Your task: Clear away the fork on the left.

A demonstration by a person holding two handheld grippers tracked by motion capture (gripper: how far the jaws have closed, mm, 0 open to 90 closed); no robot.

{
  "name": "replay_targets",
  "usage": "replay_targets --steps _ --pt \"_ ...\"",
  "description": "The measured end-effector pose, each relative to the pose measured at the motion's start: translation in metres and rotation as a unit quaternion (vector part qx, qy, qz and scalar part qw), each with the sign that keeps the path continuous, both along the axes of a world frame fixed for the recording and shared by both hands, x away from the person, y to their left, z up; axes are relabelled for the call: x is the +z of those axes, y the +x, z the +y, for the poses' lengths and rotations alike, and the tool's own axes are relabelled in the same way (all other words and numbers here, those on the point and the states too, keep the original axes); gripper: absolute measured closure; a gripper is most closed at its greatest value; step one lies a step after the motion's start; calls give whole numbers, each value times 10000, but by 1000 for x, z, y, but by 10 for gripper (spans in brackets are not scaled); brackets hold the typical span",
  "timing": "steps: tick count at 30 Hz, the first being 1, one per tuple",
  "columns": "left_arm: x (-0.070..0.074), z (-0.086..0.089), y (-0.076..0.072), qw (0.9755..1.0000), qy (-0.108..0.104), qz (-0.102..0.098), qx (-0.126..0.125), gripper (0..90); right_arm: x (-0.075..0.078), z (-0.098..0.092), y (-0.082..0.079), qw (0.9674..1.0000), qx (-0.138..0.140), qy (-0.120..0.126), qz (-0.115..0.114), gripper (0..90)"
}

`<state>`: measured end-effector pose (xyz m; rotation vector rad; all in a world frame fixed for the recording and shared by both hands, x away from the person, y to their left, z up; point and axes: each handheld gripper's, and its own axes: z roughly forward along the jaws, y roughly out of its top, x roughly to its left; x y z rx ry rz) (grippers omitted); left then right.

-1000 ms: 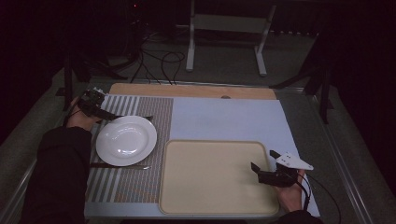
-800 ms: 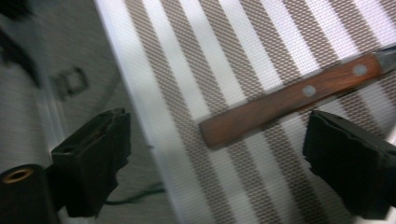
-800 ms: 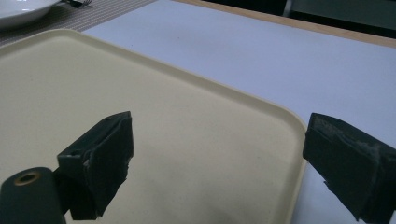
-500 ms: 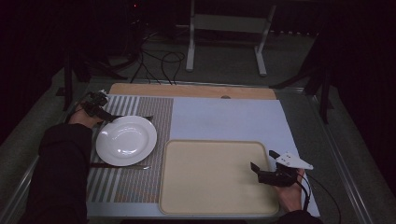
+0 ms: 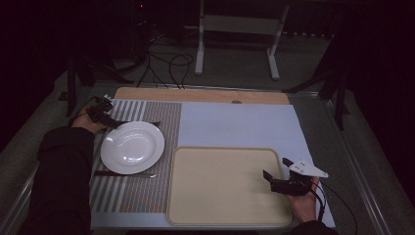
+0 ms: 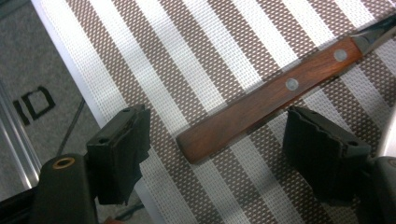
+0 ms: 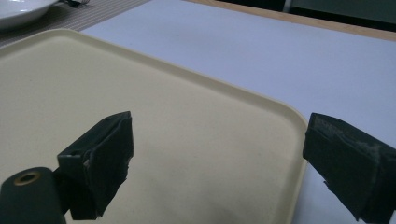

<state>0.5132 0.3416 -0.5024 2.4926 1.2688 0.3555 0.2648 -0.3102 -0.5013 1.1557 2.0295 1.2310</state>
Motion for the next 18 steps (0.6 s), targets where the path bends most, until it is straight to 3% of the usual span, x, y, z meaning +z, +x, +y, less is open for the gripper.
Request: replay_targets --steps 5,12,15,18 --pt "0 1 -2 9994 -51 -104 -321 296 -1 -1 -1 10000 -22 -53 26 87" --pt "-2 3 -2 9981 -347 -143 -482 366 -3 -3 -1 9999 -74 -62 83 87" --pt "-4 7 -3 9976 -577 -86 -373 406 -3 -3 -1 9999 -81 -54 89 87" --pt "-5 8 -6 9972 -664 -171 -298 408 -3 -3 0 9999 -82 -67 107 88"
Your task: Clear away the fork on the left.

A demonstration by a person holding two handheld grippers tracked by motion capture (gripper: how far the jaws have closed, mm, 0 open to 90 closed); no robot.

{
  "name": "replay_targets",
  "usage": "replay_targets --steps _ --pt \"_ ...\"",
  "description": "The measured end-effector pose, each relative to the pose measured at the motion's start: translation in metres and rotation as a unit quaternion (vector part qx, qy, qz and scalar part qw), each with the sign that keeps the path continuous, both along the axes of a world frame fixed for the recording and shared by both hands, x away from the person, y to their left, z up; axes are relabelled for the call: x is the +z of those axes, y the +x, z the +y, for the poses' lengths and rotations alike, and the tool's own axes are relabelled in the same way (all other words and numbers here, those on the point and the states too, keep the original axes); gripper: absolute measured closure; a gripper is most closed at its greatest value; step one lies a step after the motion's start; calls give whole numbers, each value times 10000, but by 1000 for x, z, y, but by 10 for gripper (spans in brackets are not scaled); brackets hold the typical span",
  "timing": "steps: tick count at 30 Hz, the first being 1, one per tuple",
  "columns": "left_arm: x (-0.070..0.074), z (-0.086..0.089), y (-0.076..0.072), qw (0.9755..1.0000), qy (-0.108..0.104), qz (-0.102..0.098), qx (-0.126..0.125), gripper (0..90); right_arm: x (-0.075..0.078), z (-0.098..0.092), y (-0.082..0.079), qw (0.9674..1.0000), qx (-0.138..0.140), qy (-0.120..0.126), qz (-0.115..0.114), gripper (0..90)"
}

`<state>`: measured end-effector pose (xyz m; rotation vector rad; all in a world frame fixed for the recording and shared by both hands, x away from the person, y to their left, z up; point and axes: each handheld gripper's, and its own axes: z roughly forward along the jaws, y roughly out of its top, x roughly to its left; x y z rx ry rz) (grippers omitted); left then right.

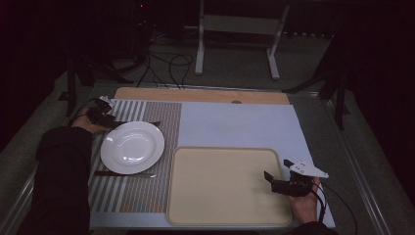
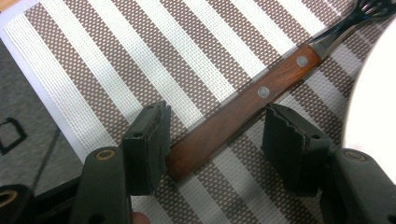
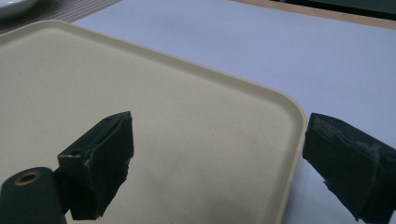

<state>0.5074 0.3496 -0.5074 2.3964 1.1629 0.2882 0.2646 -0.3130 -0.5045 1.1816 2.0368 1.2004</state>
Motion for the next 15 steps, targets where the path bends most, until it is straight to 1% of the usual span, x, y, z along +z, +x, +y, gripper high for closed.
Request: replay_targets --steps 2,4,5,6,7,8,11,15 --pt "0 -1 -1 10000 -24 -10 31 415 0 0 0 10000 0 -5 -11 88" --pt "1 -2 -2 10000 35 -1 21 446 0 0 0 10000 -5 -9 -18 88" --pt "1 -3 -2 10000 25 15 -12 454 0 0 0 10000 -11 -10 -13 89" --pt "2 -4 -3 10000 35 3 -74 498 0 0 0 10000 -13 -12 -14 89" --pt "2 -5 -3 9999 40 22 -100 518 0 -1 0 10000 -15 -13 -13 89" --pt "2 -6 -5 9998 49 -28 -179 547 0 0 0 10000 -23 -8 -12 89" --pt "2 -7 -9 9997 -2 -70 -235 657 1 0 0 10000 -17 -18 -15 89" --pt "2 -10 -12 9999 -16 -97 -83 720 1 0 -1 10000 -21 -22 -15 89"
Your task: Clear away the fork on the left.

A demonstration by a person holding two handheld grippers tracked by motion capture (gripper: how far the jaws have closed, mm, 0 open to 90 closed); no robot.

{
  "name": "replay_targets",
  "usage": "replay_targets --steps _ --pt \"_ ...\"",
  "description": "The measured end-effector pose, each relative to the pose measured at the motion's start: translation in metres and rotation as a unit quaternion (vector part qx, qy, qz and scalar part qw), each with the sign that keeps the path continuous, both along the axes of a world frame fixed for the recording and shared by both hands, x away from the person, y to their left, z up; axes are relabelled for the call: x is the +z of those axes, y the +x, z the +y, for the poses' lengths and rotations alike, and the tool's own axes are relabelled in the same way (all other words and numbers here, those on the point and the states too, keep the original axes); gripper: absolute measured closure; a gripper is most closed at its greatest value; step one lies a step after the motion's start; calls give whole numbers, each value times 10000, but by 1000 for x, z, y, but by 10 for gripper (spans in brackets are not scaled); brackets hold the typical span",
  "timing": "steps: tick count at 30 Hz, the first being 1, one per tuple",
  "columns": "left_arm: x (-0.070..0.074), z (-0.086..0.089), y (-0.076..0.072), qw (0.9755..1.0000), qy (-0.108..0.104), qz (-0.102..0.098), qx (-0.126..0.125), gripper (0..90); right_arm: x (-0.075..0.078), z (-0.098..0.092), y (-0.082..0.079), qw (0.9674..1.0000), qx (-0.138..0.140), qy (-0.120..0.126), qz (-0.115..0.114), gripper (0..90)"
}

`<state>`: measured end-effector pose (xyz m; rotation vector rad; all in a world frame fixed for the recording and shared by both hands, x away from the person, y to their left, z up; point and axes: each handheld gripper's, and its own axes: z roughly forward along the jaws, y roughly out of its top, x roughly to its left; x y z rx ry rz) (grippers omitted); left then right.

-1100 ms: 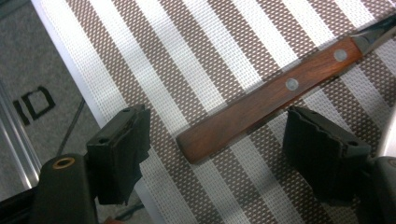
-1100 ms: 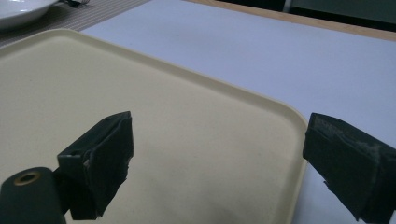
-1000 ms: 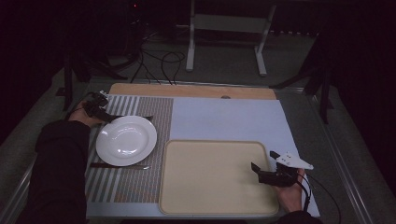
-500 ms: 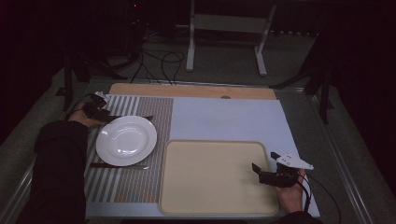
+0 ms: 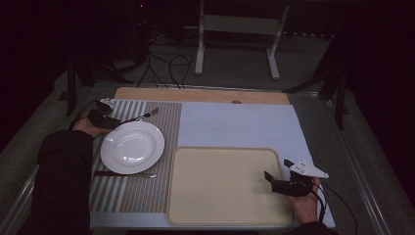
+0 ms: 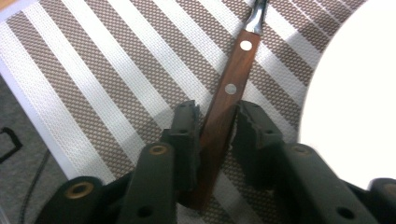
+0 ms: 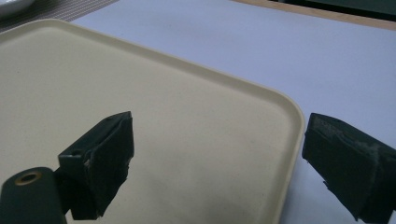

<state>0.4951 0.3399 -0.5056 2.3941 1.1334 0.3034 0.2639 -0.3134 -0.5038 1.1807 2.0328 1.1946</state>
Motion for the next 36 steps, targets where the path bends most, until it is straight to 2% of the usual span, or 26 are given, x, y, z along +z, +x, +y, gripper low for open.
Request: replay_targets --steps 2,9,14,16,20,22,25,31,36 --pt "-1 -1 -2 9999 -49 -30 153 753 0 0 0 10000 -9 9 -12 89" --pt "-1 -2 -6 9982 -169 -15 575 760 0 -1 -1 10000 -26 27 -5 89" --pt "-2 0 -12 9947 -415 -43 939 760 0 -2 -1 10000 -47 47 -5 89" --pt "-2 -2 -14 9944 -341 -88 998 760 0 -2 -1 10000 -37 49 -2 89" --pt "5 -4 -18 9924 -438 -221 1128 761 0 -1 -1 10000 -33 64 -10 89" --pt "9 -5 -20 9919 -358 -333 1170 761 0 -1 -1 10000 -28 66 -24 89" --pt "15 -8 -23 9907 -356 -459 1232 761 1 -1 -2 9999 -27 95 -31 89" --pt "29 -13 -27 9886 -352 -727 1271 762 0 -1 -2 10000 6 65 -36 89" --pt "41 -15 -33 9857 -393 -944 1338 762 -1 -1 -2 10000 32 38 -15 89"
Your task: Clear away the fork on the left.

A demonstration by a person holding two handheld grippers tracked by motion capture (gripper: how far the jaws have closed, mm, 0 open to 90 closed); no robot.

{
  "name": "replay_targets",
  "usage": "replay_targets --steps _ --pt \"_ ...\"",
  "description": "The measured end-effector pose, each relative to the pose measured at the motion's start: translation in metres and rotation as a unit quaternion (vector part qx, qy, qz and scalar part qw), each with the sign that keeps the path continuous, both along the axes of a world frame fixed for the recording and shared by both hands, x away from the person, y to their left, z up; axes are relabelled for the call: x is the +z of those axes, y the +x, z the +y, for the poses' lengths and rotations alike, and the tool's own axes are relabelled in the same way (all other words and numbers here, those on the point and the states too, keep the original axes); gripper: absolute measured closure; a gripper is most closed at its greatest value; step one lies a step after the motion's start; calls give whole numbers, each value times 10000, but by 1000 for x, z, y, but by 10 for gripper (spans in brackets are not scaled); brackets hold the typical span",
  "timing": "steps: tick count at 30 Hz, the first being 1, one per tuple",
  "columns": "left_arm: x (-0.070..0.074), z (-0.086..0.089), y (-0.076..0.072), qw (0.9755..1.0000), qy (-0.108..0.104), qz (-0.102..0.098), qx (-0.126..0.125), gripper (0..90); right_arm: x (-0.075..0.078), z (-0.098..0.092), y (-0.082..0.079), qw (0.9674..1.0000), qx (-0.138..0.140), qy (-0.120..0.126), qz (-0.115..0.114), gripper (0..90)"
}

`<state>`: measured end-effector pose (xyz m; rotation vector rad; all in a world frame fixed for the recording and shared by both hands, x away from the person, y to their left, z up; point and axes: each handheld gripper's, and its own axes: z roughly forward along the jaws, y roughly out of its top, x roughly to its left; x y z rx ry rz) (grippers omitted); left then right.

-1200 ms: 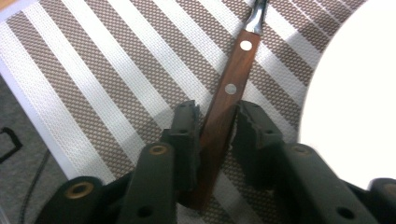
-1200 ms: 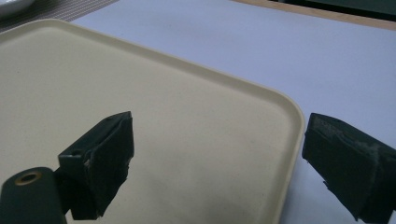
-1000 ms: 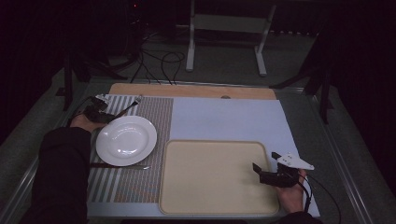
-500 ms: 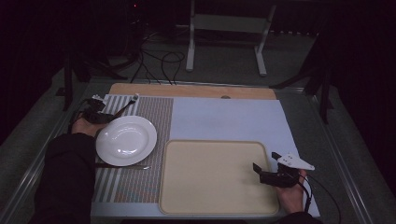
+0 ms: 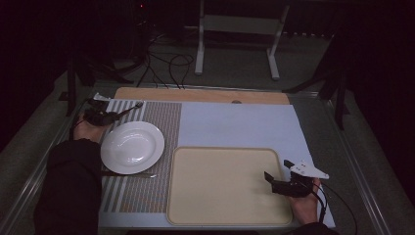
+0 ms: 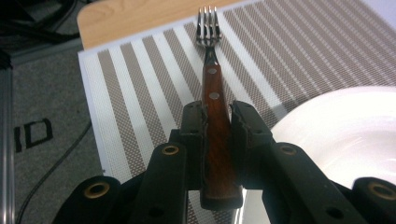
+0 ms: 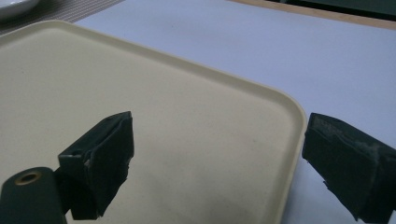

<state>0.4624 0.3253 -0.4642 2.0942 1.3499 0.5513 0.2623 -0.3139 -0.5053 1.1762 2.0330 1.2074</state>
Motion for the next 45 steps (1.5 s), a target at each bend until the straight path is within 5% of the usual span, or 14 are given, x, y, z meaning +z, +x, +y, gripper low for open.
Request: replay_targets --steps 13,20,27,33,45 --pt "29 0 -40 9961 -382 -767 188 761 -1 -3 -4 9997 -117 206 52 89" --pt "43 -7 -59 9940 -284 -1023 254 761 0 -6 -4 9989 -244 389 101 89" --pt "56 -11 -82 9908 -189 -1267 430 761 -4 -4 0 9991 -218 296 199 88" --pt "60 -14 -94 9889 -219 -1326 636 761 -2 -3 -1 9993 -241 243 177 87" --pt "63 -38 -117 9871 -297 -1449 617 760 -2 -3 -1 9991 -320 191 205 87"
